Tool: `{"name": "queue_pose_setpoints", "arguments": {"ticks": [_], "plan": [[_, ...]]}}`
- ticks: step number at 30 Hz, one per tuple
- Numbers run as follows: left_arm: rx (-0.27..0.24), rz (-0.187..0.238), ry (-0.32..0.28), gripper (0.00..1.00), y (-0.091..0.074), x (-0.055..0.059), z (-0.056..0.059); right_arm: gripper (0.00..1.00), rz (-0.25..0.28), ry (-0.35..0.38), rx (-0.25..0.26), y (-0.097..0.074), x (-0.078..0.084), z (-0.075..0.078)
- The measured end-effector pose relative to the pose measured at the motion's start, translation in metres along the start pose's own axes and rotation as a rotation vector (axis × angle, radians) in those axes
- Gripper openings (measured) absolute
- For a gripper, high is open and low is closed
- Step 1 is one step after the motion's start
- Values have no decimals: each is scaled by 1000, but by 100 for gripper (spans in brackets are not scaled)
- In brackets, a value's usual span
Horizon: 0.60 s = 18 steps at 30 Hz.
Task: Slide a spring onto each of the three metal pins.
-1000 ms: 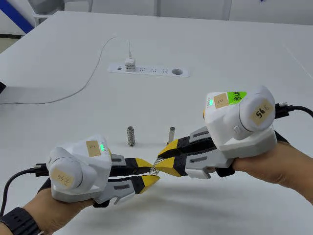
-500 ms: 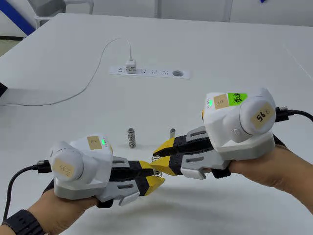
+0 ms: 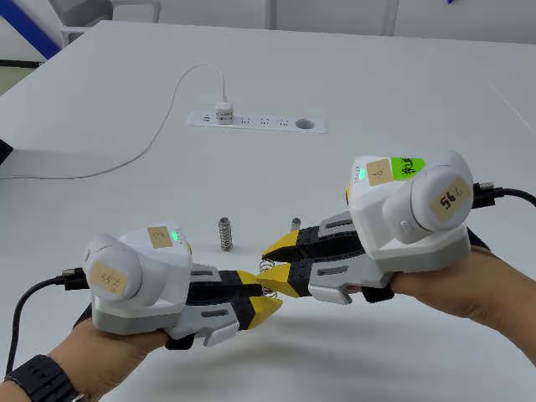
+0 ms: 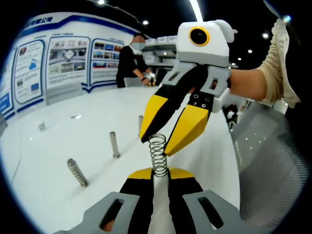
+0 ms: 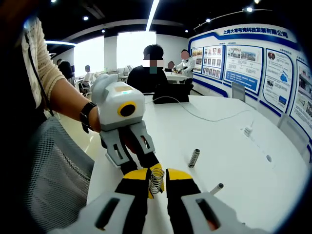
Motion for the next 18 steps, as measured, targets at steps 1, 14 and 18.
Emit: {"name": "queue_pose_setpoints", "arguments": {"ticks": [1, 14, 18], "plan": [[-2, 5, 5, 10, 0, -1, 0, 15, 1, 1, 3, 0, 0, 1], [-9, 16, 16, 10, -1, -3, -1, 12, 12, 19, 3, 0, 0, 1], [-25, 23, 50, 10, 0, -3, -2, 11, 12, 18, 7, 0, 0, 1]]}}
Point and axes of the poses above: the centre of the closed fingertips' face, and the gripper's own axes: y roughly forward along the fingers, z roughly to its right, x roughly out of its underside, the point moved 5 cm from there along -y, roughly backward along the fingers, and after that the axes turned 7 degrees about -x, right-handed, at the moved point
